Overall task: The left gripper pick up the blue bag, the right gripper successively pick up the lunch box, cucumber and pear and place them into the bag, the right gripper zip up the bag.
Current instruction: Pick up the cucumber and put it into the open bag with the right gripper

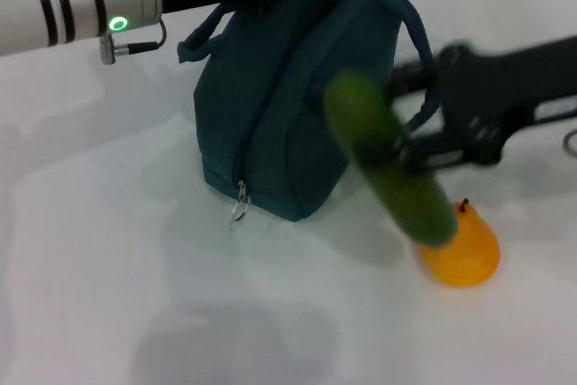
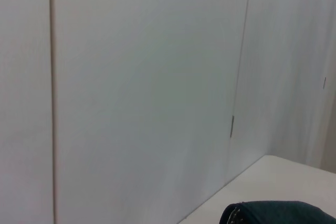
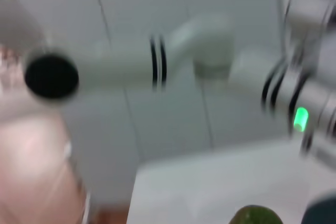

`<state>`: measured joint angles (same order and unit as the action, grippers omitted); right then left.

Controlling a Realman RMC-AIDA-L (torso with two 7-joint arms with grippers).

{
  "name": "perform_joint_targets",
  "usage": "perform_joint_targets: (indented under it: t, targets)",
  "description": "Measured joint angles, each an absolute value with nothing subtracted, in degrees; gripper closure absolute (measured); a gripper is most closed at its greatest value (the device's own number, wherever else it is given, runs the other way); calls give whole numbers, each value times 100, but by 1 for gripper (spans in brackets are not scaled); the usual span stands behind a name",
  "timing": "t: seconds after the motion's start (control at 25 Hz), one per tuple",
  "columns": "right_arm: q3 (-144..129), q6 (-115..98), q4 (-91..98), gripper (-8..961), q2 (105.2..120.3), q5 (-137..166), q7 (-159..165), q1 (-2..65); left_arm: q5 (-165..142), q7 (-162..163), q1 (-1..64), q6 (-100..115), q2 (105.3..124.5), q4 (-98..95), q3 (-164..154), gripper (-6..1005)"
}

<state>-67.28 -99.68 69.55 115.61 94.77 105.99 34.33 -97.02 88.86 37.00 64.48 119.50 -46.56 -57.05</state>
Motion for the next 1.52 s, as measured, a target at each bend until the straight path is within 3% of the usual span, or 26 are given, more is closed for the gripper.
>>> perform_joint_targets:
  t: [0.2, 0.56, 1.52]
  targets:
    - [-6122, -9768, 6289, 355, 11553, 8382, 9644, 3127, -9726, 9198, 3757, 6701, 11925, -4757, -5771, 920]
    - [-5520, -9865, 4772, 355, 11528, 7069, 8623, 3150, -9609, 9348, 3724, 7176, 11946, -5133, -5774, 920]
    - [-5787, -9553, 3024, 356, 11587, 6368, 7193, 4181, -9825, 9380, 3956, 7088, 11950, -5104, -6135, 920]
